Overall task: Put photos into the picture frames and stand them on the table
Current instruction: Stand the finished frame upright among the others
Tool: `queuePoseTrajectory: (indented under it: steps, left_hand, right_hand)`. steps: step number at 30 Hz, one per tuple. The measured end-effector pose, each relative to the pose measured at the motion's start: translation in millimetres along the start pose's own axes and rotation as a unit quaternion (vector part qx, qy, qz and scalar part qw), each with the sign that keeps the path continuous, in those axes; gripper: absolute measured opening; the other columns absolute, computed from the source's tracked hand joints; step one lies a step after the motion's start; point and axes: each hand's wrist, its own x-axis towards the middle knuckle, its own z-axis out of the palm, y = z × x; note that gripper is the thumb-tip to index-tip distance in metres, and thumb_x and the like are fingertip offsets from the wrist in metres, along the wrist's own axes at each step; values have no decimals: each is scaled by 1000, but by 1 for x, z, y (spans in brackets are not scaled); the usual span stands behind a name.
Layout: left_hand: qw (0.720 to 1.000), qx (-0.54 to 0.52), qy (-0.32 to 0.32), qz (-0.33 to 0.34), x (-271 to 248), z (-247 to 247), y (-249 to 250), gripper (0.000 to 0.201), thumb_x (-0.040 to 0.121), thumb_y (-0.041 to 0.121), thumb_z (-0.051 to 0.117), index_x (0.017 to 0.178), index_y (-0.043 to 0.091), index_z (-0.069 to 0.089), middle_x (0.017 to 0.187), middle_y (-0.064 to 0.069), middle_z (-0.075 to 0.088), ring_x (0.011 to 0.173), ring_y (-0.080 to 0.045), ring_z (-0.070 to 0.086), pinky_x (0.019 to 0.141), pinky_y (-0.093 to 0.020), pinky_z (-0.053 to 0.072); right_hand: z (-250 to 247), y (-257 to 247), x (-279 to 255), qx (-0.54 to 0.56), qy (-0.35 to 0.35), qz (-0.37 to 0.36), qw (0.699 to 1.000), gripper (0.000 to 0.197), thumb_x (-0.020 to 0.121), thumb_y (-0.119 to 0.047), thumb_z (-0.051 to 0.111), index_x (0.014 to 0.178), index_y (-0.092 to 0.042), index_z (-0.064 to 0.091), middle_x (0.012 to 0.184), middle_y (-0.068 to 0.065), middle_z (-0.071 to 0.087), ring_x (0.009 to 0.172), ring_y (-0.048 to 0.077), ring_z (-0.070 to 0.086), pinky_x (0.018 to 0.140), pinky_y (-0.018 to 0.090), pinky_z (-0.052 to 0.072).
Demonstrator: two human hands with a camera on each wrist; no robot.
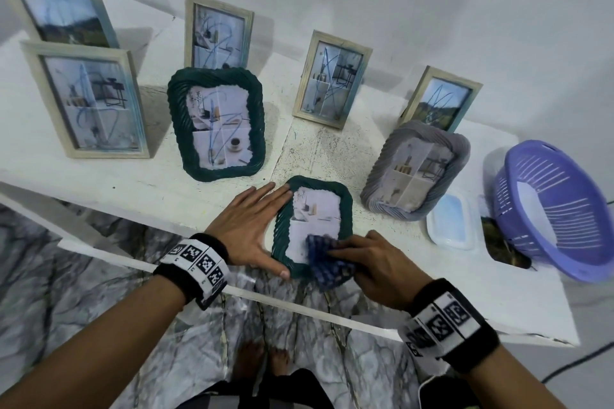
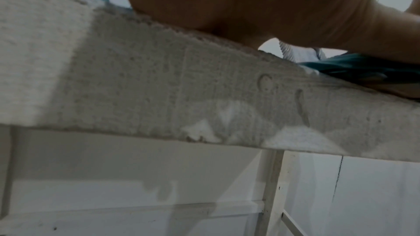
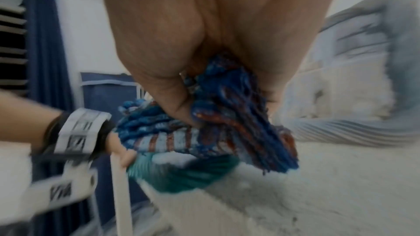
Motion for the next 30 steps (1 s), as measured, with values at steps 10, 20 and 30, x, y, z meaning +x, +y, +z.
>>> queuePoseTrajectory:
  steps: [10, 20, 30]
  left_hand:
    - [1000, 13, -17, -14, -4, -2, 2, 141, 53, 100, 43, 150, 24, -25, 158, 3, -28, 146, -11, -23, 121, -34, -9]
    - [998, -53, 24, -22, -14, 4, 9, 129, 58, 97, 47, 154, 32, -11, 161, 10, -11, 147, -4, -16, 121, -32, -6]
    - [977, -171, 92, -93, -17, 1, 30, 104, 72, 88, 38, 155, 33, 8, 159, 14, 8, 145, -1, 3, 119, -28, 7]
  right_hand:
    - [-48, 51, -91, 260, 178, 201, 927, 38, 87, 1, 61, 104, -32, 57, 67, 5, 65, 51, 20, 59, 49, 26, 49]
    - [-66, 117, -89, 92, 349, 395, 845, 24, 86, -18, 64, 104, -12, 50, 89, 18, 68, 79, 34, 64, 67, 37, 48]
    - [-20, 125, -44, 10, 231, 380, 896, 40, 87, -27, 64, 120, -5, 59, 121, 22, 58, 108, 43, 50, 87, 46, 44]
